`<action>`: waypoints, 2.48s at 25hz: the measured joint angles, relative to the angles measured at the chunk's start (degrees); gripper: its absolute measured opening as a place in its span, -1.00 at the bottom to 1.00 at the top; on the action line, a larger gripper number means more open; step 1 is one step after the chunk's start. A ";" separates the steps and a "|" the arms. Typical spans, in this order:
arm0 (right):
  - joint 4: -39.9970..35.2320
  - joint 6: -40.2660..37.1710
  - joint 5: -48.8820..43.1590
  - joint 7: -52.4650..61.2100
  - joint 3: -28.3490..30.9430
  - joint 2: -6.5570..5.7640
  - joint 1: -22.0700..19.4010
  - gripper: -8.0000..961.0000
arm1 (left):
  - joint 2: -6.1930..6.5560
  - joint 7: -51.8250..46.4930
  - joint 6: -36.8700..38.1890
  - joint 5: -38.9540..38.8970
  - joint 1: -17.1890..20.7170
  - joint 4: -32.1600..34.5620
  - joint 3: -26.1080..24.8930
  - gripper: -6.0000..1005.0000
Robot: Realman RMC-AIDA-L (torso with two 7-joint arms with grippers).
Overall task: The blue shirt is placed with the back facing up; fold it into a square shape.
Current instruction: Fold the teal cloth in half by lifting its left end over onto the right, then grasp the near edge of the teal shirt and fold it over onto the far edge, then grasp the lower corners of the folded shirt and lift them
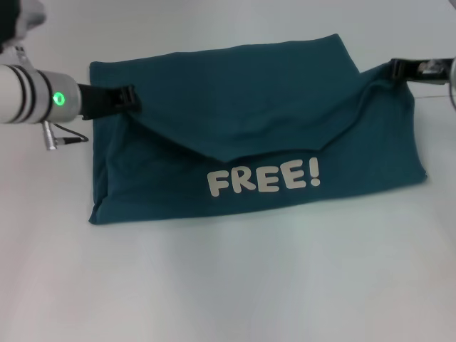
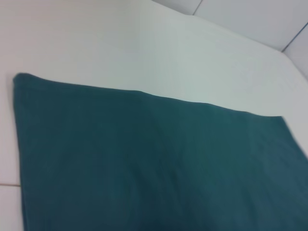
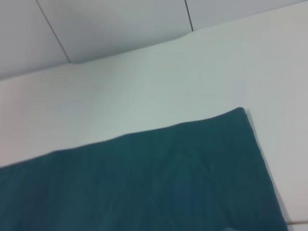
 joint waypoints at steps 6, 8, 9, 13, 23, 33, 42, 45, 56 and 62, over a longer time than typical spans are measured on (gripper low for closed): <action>5.91 12.74 -0.96 -1.85 -4.99 2.10 1.06 -0.76 | -1.65 0.00 -6.22 -0.01 0.06 -1.13 4.41 -0.91; 6.22 14.29 -1.52 -1.94 -5.32 2.39 1.28 -0.75 | -1.70 -0.22 -6.59 0.01 0.09 -1.14 4.61 -0.91; 6.20 14.60 -1.63 -1.94 -5.35 2.41 1.35 -0.75 | -1.70 -0.39 -6.61 0.02 0.11 -1.06 4.48 -0.91; 5.24 14.35 -1.65 -1.61 -5.26 2.25 1.85 -0.74 | -1.56 -1.65 -6.71 0.05 0.31 0.13 4.15 -0.91; 6.10 14.68 -4.76 -2.13 -5.40 2.06 4.38 -0.73 | -1.93 -2.99 -7.74 0.05 0.49 1.54 4.34 -0.91; 6.15 14.56 -5.67 -2.35 -5.73 2.26 4.93 -0.71 | -2.58 -1.66 -8.35 0.05 0.62 1.80 4.68 -0.91; 5.74 14.65 -10.31 -1.42 -6.30 2.21 5.01 -0.69 | -2.70 -1.79 -6.76 -0.07 1.35 2.45 4.23 -0.81; 5.96 14.11 -10.38 -0.28 -6.16 1.40 4.87 -0.51 | -2.83 -3.01 -6.84 -0.08 2.19 3.41 4.15 -0.70; 0.76 -3.79 -6.33 -0.73 2.81 -0.90 1.30 0.15 | -4.88 -7.59 -3.17 -1.77 9.58 13.06 3.98 0.19; -4.04 -23.88 9.16 -6.85 7.85 -0.73 -9.06 0.53 | -6.18 -5.21 5.43 -9.54 18.50 20.20 3.85 0.51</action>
